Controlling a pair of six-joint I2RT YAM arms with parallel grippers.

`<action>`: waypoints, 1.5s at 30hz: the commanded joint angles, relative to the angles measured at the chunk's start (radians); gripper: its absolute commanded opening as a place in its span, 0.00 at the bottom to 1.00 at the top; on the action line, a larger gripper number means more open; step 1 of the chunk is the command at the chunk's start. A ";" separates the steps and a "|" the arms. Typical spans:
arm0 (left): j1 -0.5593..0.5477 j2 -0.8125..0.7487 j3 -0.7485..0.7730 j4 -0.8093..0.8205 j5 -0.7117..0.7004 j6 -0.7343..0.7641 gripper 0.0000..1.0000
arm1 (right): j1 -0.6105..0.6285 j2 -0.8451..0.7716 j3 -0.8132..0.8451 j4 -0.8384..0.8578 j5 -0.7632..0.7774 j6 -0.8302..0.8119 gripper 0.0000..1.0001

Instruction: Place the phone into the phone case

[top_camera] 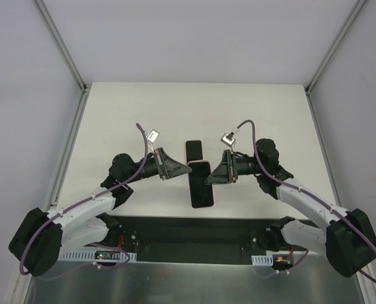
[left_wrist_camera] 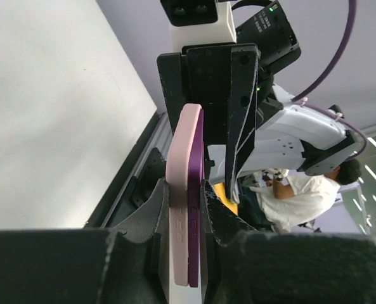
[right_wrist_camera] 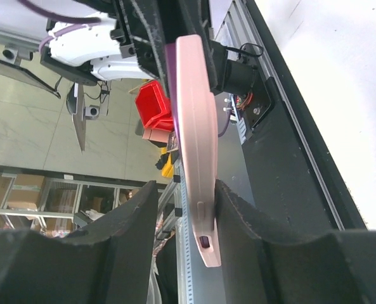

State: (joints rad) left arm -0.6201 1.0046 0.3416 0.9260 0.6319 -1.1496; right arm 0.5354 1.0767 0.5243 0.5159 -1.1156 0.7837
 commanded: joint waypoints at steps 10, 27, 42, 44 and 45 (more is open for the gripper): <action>0.000 -0.026 0.019 -0.073 0.055 0.059 0.36 | 0.008 0.083 0.125 0.065 0.001 -0.040 0.06; 0.006 0.086 -0.056 0.320 0.129 -0.159 0.41 | -0.046 0.081 0.094 0.349 0.086 0.166 0.08; 0.006 0.068 -0.053 0.295 0.144 -0.139 0.35 | -0.084 0.100 0.080 0.358 0.068 0.180 0.09; 0.005 0.075 -0.046 0.287 0.160 -0.136 0.20 | -0.086 0.100 0.079 0.358 0.071 0.181 0.09; 0.005 0.077 -0.039 0.271 0.164 -0.130 0.16 | -0.086 0.098 0.079 0.358 0.073 0.183 0.11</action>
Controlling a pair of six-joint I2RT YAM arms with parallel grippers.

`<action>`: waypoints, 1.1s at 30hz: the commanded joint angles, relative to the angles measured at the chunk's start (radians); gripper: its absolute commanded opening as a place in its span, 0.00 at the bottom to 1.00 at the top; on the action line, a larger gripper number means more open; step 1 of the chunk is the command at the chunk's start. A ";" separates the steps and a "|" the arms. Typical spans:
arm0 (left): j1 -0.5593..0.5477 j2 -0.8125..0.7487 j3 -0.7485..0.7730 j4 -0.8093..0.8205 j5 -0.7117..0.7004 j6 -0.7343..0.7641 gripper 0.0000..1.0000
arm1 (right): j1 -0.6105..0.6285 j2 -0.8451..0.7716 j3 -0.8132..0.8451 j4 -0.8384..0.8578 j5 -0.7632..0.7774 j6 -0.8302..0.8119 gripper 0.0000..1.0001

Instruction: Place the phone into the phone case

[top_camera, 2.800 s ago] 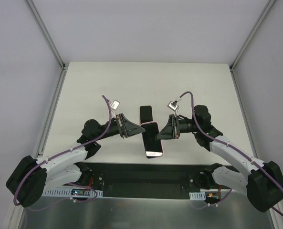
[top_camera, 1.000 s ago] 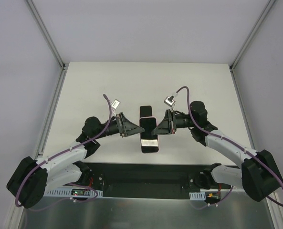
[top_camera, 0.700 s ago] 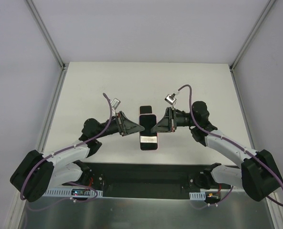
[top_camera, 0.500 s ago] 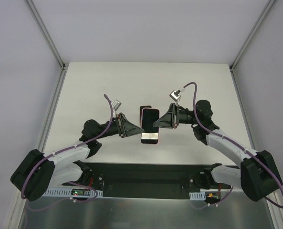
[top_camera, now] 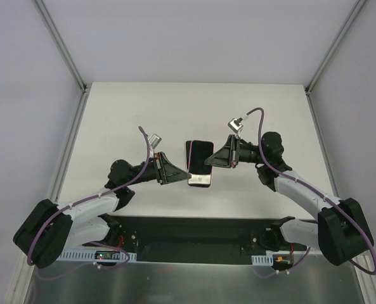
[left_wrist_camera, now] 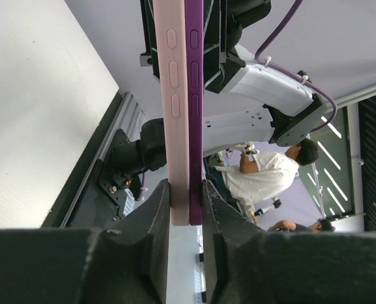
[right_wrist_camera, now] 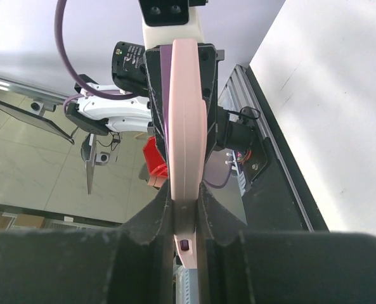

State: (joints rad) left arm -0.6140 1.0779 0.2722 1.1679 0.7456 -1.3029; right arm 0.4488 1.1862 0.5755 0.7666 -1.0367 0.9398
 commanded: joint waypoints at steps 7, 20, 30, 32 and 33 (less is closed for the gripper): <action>-0.004 -0.056 0.111 -0.319 0.063 0.224 0.00 | 0.002 -0.007 0.037 0.111 -0.013 0.048 0.25; -0.016 -0.088 0.187 -0.602 0.012 0.337 0.03 | 0.011 0.021 0.034 0.207 -0.031 0.111 0.15; -0.015 -0.121 0.110 -0.433 -0.002 0.272 0.54 | 0.013 0.208 0.001 0.766 -0.009 0.504 0.10; -0.015 -0.102 0.093 -0.345 0.005 0.228 0.54 | 0.014 0.196 -0.003 0.766 -0.008 0.465 0.11; -0.015 -0.083 0.090 -0.326 0.008 0.217 0.53 | 0.014 0.187 -0.003 0.766 -0.006 0.456 0.11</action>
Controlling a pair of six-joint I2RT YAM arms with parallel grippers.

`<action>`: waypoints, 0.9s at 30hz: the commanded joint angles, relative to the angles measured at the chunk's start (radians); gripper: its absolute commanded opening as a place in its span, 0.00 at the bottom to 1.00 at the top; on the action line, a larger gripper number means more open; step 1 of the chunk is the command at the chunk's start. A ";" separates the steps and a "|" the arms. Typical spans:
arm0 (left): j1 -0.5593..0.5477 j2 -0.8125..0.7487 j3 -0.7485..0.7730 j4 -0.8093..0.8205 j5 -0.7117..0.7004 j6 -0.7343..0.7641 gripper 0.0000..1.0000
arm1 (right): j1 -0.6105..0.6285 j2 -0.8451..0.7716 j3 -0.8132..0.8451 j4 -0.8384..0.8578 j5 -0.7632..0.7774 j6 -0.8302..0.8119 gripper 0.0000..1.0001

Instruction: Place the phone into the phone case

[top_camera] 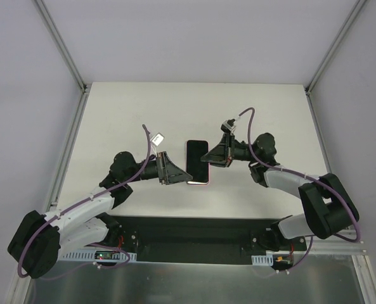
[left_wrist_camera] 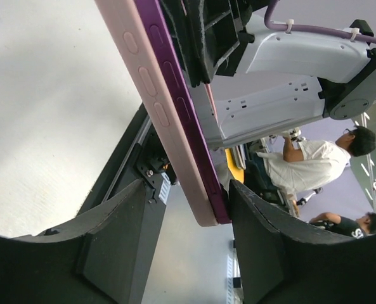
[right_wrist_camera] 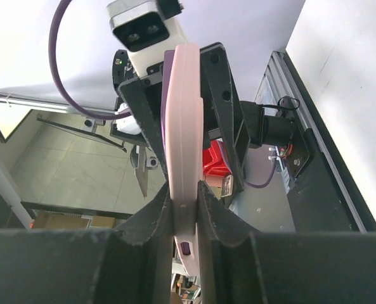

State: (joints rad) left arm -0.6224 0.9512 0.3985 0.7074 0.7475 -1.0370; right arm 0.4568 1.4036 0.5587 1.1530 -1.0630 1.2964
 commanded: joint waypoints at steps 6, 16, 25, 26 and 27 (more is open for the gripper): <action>-0.007 0.092 -0.085 0.343 0.003 -0.169 0.26 | 0.005 -0.041 0.017 0.379 0.012 0.104 0.11; -0.011 0.043 0.031 -0.105 -0.025 0.023 0.00 | 0.005 -0.015 0.009 0.376 0.006 0.107 0.23; -0.008 0.006 0.066 -0.186 -0.039 0.075 0.46 | 0.014 -0.009 0.029 0.379 -0.031 0.110 0.19; -0.008 0.001 0.066 -0.174 -0.040 0.078 0.48 | 0.019 -0.012 0.029 0.379 -0.038 0.110 0.19; -0.007 -0.002 0.065 -0.166 -0.043 0.078 0.50 | 0.019 -0.017 0.026 0.379 -0.052 0.110 0.19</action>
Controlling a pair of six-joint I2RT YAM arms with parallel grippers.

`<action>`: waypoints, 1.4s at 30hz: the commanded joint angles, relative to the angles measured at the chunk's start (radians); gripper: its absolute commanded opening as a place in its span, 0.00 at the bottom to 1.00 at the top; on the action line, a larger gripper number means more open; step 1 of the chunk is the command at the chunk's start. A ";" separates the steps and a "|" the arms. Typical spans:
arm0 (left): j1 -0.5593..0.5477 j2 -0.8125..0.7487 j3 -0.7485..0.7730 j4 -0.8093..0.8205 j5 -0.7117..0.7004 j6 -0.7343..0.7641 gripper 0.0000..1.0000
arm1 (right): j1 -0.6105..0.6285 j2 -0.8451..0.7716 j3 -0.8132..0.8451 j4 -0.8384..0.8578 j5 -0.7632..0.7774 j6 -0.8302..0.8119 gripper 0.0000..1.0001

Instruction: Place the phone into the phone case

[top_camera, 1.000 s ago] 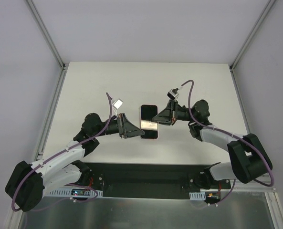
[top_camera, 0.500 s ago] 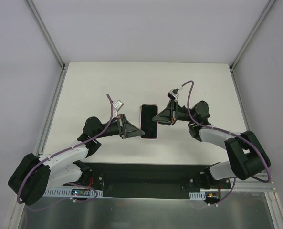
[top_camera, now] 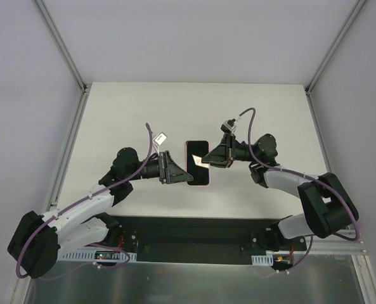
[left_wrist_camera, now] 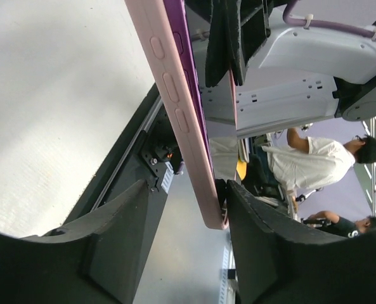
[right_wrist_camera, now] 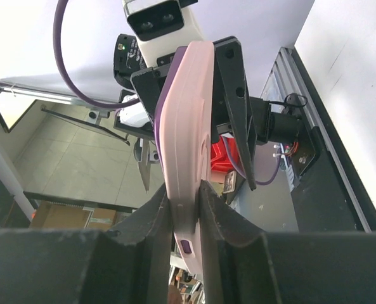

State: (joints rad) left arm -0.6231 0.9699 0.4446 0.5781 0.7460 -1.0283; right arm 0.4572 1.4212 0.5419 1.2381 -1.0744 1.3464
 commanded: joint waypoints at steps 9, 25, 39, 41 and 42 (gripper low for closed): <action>0.051 0.013 -0.006 0.172 -0.027 -0.041 0.55 | 0.058 -0.070 -0.043 0.293 -0.067 0.017 0.18; 0.052 0.046 0.046 0.063 0.024 0.091 0.00 | 0.087 -0.103 -0.080 0.153 -0.068 -0.104 0.30; 0.052 0.050 0.056 0.100 0.141 0.140 0.00 | 0.101 -0.340 0.116 -0.798 0.001 -0.714 0.42; 0.052 0.049 0.046 0.140 0.150 0.122 0.00 | 0.103 -0.340 0.124 -0.810 0.001 -0.716 0.32; 0.052 0.047 0.040 0.149 0.151 0.116 0.00 | 0.103 -0.338 0.124 -0.815 0.001 -0.721 0.27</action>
State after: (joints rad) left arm -0.5751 1.0153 0.4892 0.6781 0.8379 -0.9360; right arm 0.5583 1.1275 0.5907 0.5140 -1.0618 0.7208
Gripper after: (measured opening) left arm 0.085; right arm 0.352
